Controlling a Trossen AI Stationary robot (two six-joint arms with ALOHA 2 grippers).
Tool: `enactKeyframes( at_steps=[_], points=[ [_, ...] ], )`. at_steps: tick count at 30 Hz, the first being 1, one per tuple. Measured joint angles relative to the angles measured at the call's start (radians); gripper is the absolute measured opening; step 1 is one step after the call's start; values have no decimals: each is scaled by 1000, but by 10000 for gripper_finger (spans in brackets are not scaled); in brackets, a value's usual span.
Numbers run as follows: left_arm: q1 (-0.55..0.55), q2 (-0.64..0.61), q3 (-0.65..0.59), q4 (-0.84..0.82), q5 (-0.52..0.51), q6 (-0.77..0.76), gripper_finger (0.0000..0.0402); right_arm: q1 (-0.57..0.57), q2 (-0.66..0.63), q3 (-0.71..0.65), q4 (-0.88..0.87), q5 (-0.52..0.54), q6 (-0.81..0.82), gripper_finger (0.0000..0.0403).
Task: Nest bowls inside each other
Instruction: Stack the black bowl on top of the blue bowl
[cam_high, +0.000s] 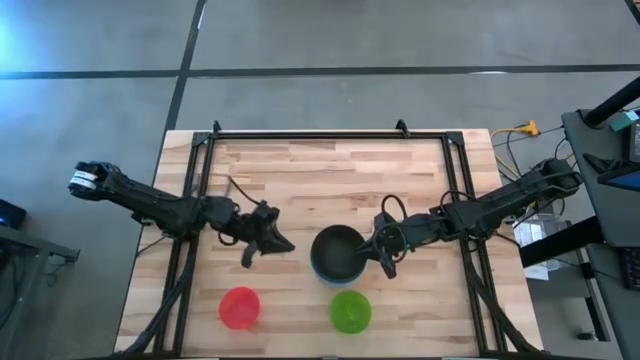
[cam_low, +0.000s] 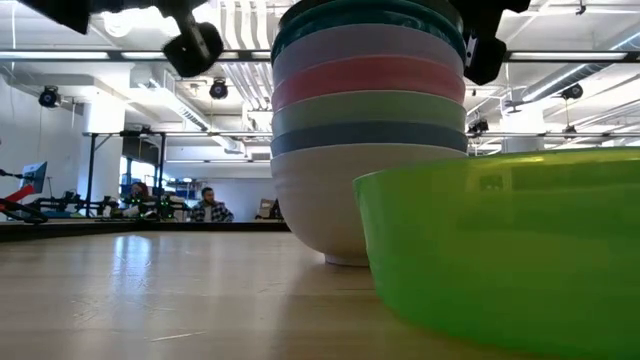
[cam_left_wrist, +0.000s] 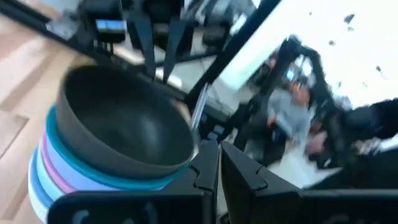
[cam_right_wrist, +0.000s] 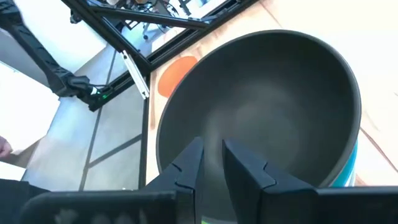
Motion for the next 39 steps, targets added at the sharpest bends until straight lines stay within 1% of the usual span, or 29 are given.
enactKeyframes(
  at_steps=[4, 6, 9, 13, 16, 18, 22, 27, 31, 39],
  points=[
    [0, 152, 70, -2, 67, 107, 0, 0, 4, 0, -1, 0, 0, 54],
    [0, 226, 113, 1, 72, 149, 0, 0, 4, 0, -2, 0, 6, 54],
    [6, 313, 172, -1, 64, 165, 0, 0, 4, 0, -4, -1, 19, 54],
    [8, 388, 223, 2, 57, 180, 0, 0, 5, 0, -6, 0, 33, 54],
    [7, 429, 235, -6, 85, 185, 0, 0, 6, 0, -18, -1, 36, 54],
    [7, 438, 239, 1, 105, 171, 0, 0, 6, 0, -32, 0, 36, 54],
    [7, 423, 237, -5, 108, 160, 0, 1, 5, 1, -46, -1, 39, 54],
    [7, 373, 236, -9, 100, 168, 0, 8, 6, 0, -69, -3, 39, 54],
    [7, 352, 231, -59, 73, 169, 0, 16, 6, 0, -125, -10, 35, 54],
    [7, 342, 227, -65, 69, 168, 0, 16, -38, 0, -113, -10, 9, 54]
  ],
)
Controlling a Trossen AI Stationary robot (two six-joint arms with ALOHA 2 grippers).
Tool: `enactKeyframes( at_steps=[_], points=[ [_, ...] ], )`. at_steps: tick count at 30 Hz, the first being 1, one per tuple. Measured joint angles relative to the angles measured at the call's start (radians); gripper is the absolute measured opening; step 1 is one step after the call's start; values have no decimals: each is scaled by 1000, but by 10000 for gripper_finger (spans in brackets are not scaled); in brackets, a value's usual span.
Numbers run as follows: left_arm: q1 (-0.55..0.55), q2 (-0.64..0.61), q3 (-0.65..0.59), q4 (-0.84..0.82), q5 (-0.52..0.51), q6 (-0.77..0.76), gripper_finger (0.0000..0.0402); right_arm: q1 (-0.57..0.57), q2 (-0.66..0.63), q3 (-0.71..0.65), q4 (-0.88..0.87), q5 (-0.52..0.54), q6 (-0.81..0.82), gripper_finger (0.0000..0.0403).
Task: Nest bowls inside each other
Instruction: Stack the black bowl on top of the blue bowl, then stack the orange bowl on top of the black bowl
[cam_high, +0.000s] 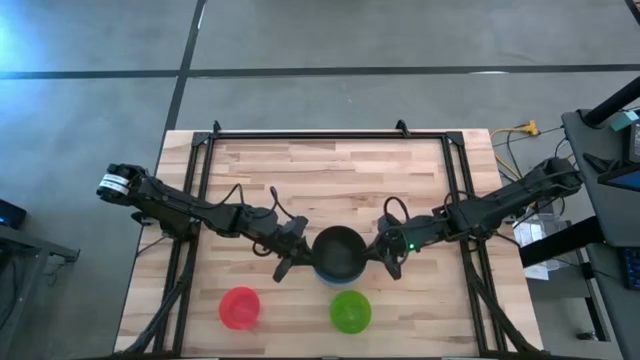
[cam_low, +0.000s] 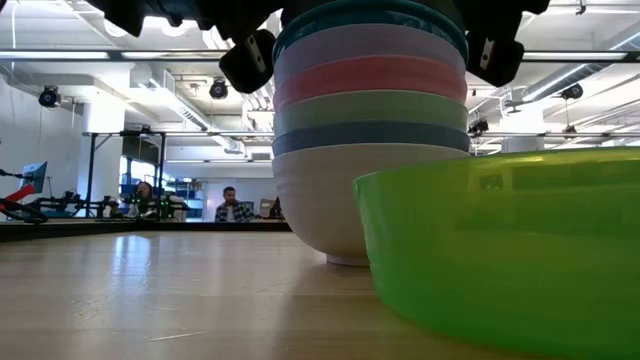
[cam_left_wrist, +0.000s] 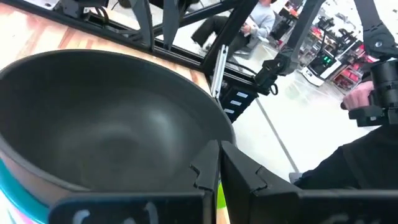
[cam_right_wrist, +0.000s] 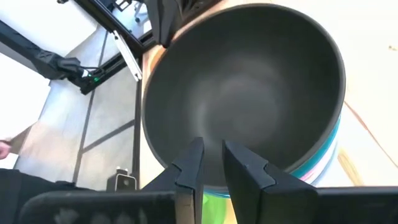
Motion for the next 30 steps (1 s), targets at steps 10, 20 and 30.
enactKeyframes(
  at_steps=[10, 20, 30],
  points=[
    [0, 10, -1, -47, 0, -2, 0, 0, -19, 0, 1, 0, -4, 54],
    [-3, -44, 17, -64, 0, -9, 0, 0, -44, 0, 3, 0, -4, 54],
    [-80, -380, 10, -484, -1, -111, 0, 0, -193, 0, 0, 11, -23, 54]
  ],
)
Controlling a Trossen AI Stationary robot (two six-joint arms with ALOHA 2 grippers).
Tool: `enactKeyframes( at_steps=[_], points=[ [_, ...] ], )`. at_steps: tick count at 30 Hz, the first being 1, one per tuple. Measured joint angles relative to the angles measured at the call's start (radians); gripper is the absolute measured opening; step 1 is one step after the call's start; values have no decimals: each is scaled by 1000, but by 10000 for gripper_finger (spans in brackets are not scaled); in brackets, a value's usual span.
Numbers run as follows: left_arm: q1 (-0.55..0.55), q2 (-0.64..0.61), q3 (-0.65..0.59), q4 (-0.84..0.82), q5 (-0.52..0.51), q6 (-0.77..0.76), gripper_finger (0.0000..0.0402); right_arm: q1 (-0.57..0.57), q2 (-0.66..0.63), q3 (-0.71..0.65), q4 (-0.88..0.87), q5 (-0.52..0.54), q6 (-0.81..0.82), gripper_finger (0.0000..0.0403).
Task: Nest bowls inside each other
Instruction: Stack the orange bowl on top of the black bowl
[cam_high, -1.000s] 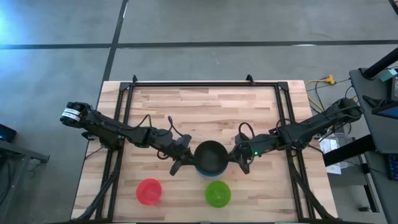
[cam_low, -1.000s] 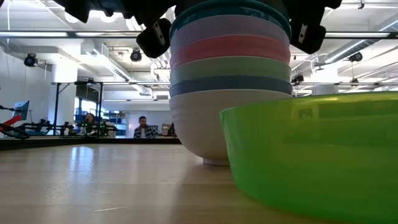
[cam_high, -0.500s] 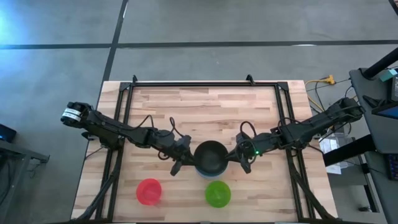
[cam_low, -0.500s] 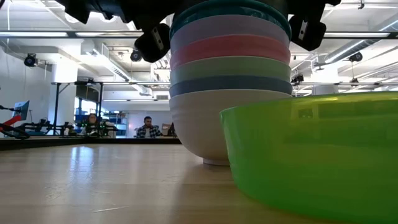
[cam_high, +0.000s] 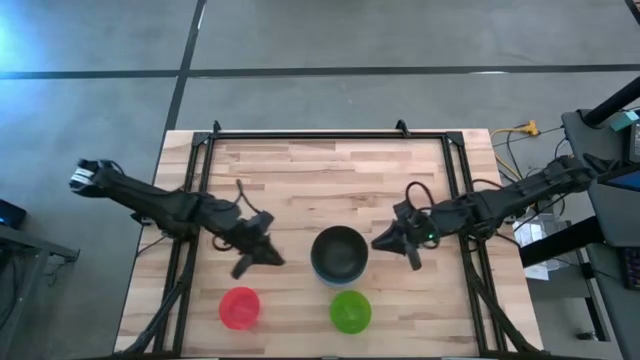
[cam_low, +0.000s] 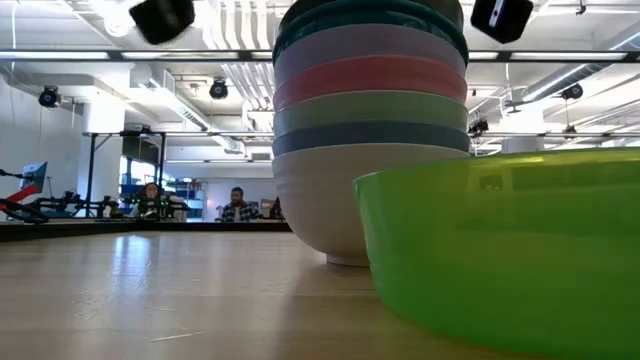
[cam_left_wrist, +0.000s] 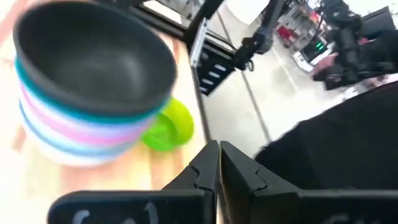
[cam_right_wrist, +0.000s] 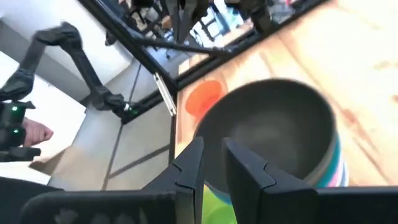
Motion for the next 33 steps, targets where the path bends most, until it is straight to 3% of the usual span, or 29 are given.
enactKeyframes(
  at_steps=[7, 13, 18, 25, 33],
  points=[
    [-177, -96, -34, -107, -30, -229, 0, 2, -93, 0, -166, 96, -17, 54],
    [-413, -15, -81, -31, 5, -645, 0, 2, -112, 0, -240, 144, -10, 54],
    [-580, 51, -94, -73, 64, -851, 0, 0, -97, 0, -247, 155, -30, 54],
    [-699, 108, -77, -287, -199, -979, 0, -3, -63, -1, -268, 180, -60, 54],
    [-689, 154, -102, -319, -220, -990, 8, -8, -42, -1, -264, 177, -64, 54]
  ],
)
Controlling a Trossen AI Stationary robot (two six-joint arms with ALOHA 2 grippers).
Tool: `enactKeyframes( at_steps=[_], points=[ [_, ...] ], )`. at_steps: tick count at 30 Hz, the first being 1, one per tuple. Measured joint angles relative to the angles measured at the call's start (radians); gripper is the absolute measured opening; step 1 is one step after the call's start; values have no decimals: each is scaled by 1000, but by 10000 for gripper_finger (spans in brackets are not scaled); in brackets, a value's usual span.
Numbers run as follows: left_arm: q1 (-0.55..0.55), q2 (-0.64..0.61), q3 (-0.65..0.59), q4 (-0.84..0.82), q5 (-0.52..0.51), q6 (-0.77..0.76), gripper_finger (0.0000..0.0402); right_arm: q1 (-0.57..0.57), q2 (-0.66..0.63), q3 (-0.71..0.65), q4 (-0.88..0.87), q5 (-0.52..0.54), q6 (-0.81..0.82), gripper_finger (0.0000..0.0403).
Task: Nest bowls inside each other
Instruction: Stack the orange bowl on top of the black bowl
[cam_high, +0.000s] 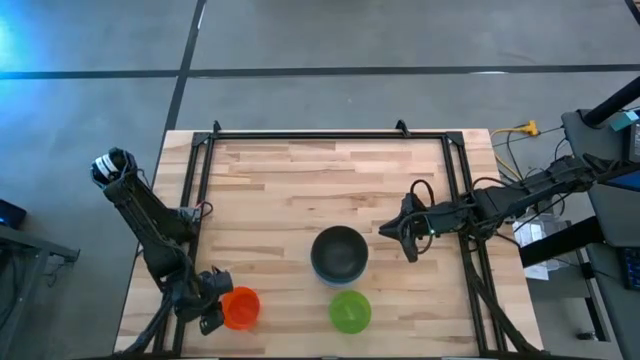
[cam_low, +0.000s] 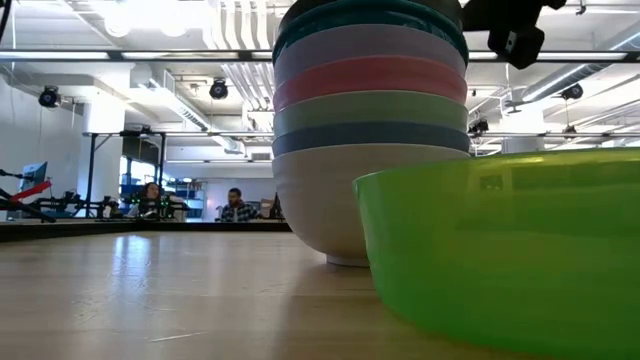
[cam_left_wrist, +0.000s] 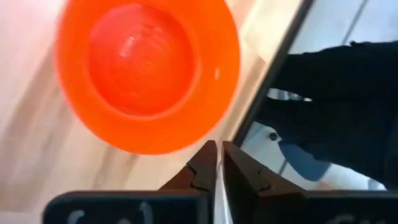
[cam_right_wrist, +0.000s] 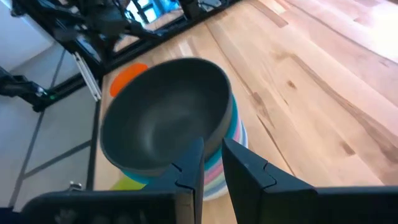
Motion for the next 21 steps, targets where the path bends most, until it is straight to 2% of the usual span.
enactKeyframes(
  at_steps=[7, 10, 14, 17, 21],
  points=[
    [23, -30, -1, -118, -17, -26, 90, 0, 4, 0, 4, -4, 8, 54],
    [54, -42, -1, -236, -19, -60, 132, 0, 4, 0, 4, -4, 8, 54],
    [114, -46, -2, -314, -19, -60, 175, 0, 4, 0, 4, -5, 8, 54],
    [162, -42, -19, -291, -13, -45, 192, 0, 4, 0, 4, -5, 8, 54],
    [215, -43, -90, -181, 45, -11, 195, 0, 4, 0, 4, -5, 12, 54]
  ],
)
